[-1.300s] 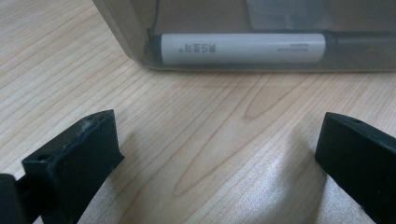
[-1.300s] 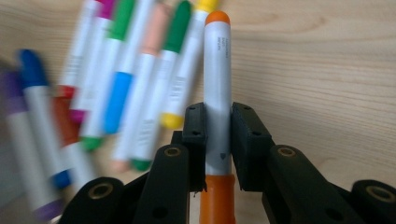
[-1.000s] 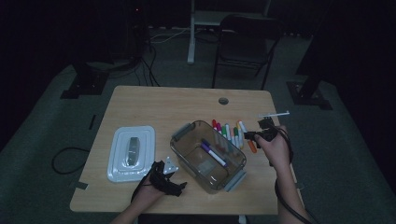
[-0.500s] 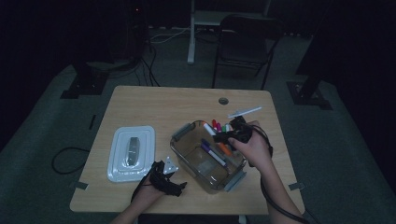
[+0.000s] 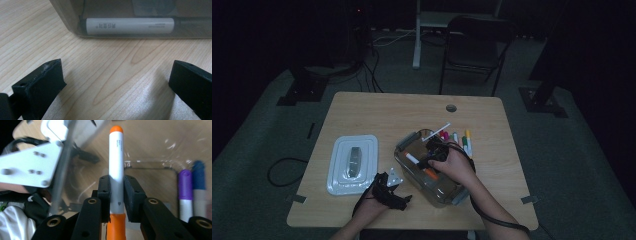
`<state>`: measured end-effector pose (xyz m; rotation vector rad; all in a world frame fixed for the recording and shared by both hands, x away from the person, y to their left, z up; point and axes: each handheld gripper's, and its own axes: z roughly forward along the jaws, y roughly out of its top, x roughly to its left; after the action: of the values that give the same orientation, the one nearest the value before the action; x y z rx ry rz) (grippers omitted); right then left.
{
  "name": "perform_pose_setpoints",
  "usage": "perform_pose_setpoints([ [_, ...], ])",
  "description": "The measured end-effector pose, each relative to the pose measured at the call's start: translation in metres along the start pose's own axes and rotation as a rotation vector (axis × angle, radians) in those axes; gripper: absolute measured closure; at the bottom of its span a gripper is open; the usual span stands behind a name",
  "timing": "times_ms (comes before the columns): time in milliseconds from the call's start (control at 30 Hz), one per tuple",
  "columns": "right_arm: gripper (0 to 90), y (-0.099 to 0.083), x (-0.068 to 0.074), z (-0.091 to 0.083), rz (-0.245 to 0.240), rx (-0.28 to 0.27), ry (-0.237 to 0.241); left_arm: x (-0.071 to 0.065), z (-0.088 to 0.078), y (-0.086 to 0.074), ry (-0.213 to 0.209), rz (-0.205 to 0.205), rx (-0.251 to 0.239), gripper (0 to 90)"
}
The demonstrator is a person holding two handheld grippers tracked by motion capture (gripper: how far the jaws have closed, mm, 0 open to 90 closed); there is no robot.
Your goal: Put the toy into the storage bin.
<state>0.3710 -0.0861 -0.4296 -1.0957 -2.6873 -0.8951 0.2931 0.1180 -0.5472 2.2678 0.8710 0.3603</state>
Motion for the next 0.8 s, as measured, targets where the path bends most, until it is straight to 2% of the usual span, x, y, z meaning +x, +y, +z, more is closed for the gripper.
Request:
perform_pose_setpoints([
  [200,76.6,-0.001,0.002,0.028,-0.007,0.094,-0.002,0.000,0.000,0.000,0.000,0.000,0.000,0.5],
  [400,76.5,-0.002,0.004,0.046,-0.006,0.173,-0.011,0.000,0.000,0.000,0.002,0.001,-0.002,0.5],
  [600,76.3,-0.004,0.002,0.050,0.015,0.220,0.014,0.000,0.000,0.000,0.002,0.002,-0.001,0.5],
  [800,71.1,-0.006,-0.001,0.049,0.012,0.224,0.039,0.000,0.000,0.000,0.001,0.002,-0.001,0.5],
])
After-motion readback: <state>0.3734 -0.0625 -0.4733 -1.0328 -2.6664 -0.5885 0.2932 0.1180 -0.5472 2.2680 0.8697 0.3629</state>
